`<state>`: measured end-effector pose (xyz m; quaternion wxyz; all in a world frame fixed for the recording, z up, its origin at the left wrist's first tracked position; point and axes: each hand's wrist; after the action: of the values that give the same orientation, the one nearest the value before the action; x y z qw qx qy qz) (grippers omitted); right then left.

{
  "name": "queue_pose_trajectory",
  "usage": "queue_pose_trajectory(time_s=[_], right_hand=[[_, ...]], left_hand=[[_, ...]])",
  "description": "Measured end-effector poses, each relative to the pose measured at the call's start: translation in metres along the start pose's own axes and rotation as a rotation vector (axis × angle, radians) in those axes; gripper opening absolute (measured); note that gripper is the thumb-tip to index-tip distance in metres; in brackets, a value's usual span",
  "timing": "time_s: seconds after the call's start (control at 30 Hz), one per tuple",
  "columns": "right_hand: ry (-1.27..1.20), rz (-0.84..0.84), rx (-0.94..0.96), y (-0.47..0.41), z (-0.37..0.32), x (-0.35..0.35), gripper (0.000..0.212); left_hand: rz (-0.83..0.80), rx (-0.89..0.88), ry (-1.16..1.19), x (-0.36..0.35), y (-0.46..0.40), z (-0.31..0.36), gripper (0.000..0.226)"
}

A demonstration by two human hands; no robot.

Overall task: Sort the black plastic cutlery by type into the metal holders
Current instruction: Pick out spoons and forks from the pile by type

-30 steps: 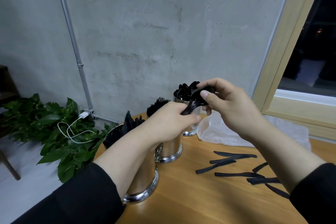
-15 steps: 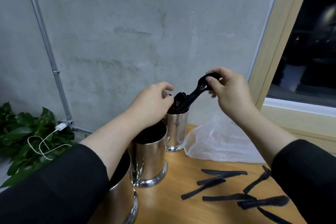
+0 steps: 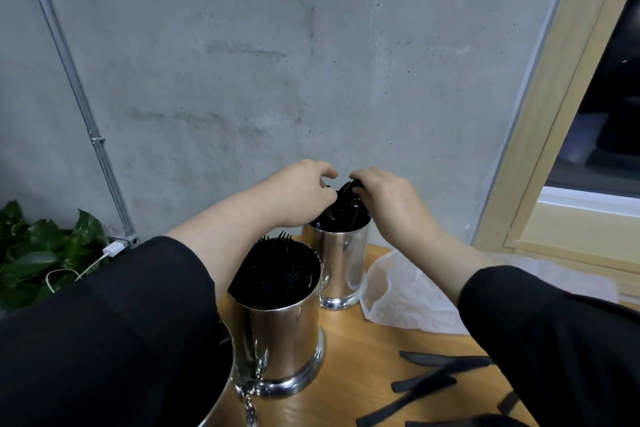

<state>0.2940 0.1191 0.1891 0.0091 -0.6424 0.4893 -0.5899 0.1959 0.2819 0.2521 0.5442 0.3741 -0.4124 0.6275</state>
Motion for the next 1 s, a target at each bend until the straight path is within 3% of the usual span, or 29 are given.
queue_pose_trajectory(time_s=[0.1,0.17,0.27,0.43,0.53,0.6,0.73,0.87,1.0], right_hand=[[0.14,-0.047,0.094,0.009,0.006,-0.015,0.017],[0.245,-0.059,0.116,0.018,0.006,-0.022,0.018],[0.185,0.025,0.089,0.031,0.009,-0.019,0.036],[-0.06,0.169,0.033,0.095,0.02,0.028,0.028],[-0.016,0.152,-0.072,0.176,0.038,0.059,0.02],[0.058,0.102,-0.163,0.238,0.054,0.076,0.022],[0.166,0.034,-0.393,0.357,0.07,0.098,0.017],[0.261,-0.025,-0.674,0.427,0.078,0.11,0.049],[0.289,-0.108,-0.815,0.447,0.08,0.113,0.074]], left_hand=[[-0.059,-0.001,-0.076,-0.005,-0.005,0.002,0.048],[-0.109,-0.022,-0.126,-0.008,-0.008,0.0,0.035],[-0.134,-0.053,-0.172,-0.012,-0.008,0.003,0.032],[0.076,-0.064,-0.09,-0.015,0.009,0.036,0.041],[0.25,-0.131,0.017,-0.034,0.03,0.075,0.031],[0.265,-0.187,0.093,-0.061,0.055,0.1,0.028],[0.102,-0.209,0.065,-0.156,0.113,0.118,0.035],[-0.141,0.014,-0.227,-0.248,0.148,0.106,0.075],[-0.208,0.106,-0.289,-0.286,0.159,0.111,0.091]])
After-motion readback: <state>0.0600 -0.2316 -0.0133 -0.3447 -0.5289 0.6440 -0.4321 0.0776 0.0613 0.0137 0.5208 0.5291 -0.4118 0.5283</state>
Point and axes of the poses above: each hand's wrist, its own y-axis away from the middle knuckle, its own x-axis out of the back of the hand, z = x × y, and after that the axes turned 8 degrees about -y, right-handed
